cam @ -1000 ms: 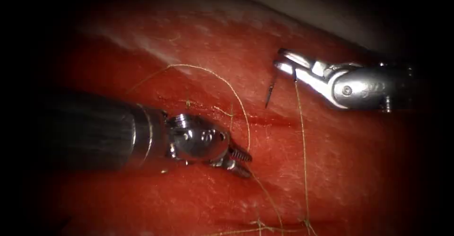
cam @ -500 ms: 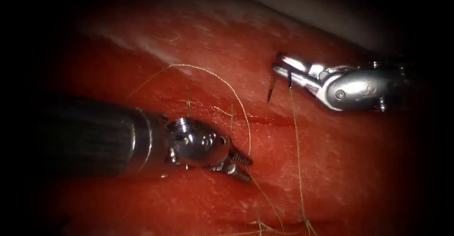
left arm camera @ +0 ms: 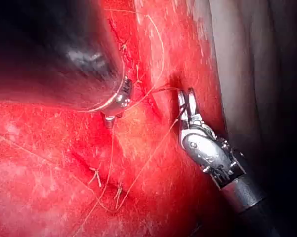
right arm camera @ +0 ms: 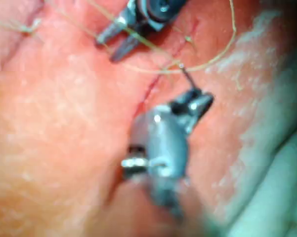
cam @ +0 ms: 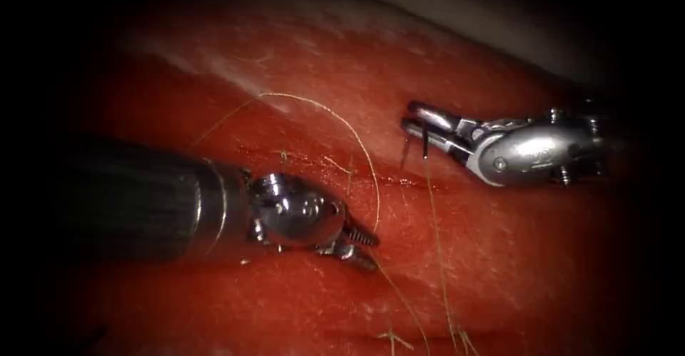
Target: Wound Closure
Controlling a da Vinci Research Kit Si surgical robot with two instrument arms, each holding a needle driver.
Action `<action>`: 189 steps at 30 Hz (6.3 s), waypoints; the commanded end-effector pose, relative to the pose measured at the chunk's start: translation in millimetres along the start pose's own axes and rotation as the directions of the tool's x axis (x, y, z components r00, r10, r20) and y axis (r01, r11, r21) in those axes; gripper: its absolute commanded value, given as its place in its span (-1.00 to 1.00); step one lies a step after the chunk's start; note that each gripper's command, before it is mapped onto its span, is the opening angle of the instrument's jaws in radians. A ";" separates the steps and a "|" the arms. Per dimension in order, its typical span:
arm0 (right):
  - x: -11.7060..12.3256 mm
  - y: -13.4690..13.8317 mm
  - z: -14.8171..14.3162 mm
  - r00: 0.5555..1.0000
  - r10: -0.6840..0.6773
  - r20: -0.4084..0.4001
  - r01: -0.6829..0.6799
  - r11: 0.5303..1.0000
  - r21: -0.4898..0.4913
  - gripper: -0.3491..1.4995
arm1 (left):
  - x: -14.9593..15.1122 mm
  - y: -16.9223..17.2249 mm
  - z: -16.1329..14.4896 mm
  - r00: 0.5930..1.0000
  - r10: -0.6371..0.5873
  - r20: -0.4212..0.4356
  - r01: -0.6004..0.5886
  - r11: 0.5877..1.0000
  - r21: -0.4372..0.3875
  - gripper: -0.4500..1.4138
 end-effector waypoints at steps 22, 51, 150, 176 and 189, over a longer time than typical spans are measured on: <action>-2.5 -6.9 -0.4 0.994 0.066 0.087 -0.066 0.998 -0.005 -1.00 | -0.6 -1.1 0.7 1.000 -0.015 -0.002 0.015 1.000 0.005 -0.29; -0.5 -2.8 1.0 0.947 0.293 0.130 -0.299 0.954 0.033 -1.00 | -0.5 -1.2 1.3 1.000 -0.016 -0.003 0.016 1.000 0.013 -0.27; -4.9 6.9 5.0 0.269 0.930 0.252 -0.963 0.260 0.068 -1.00 | -0.6 -2.0 2.7 0.999 -0.032 -0.027 0.033 0.999 0.033 -0.24; -3.0 3.9 4.2 -0.030 0.900 0.434 -0.995 -0.066 0.070 -1.00 | -0.9 -2.0 2.6 0.999 -0.030 -0.023 0.031 0.999 0.026 -0.32; -1.7 -0.6 3.1 -0.108 0.859 0.501 -0.983 -0.167 0.076 -1.00 | -1.0 -2.1 2.5 0.999 -0.029 -0.023 0.029 0.999 0.025 -0.31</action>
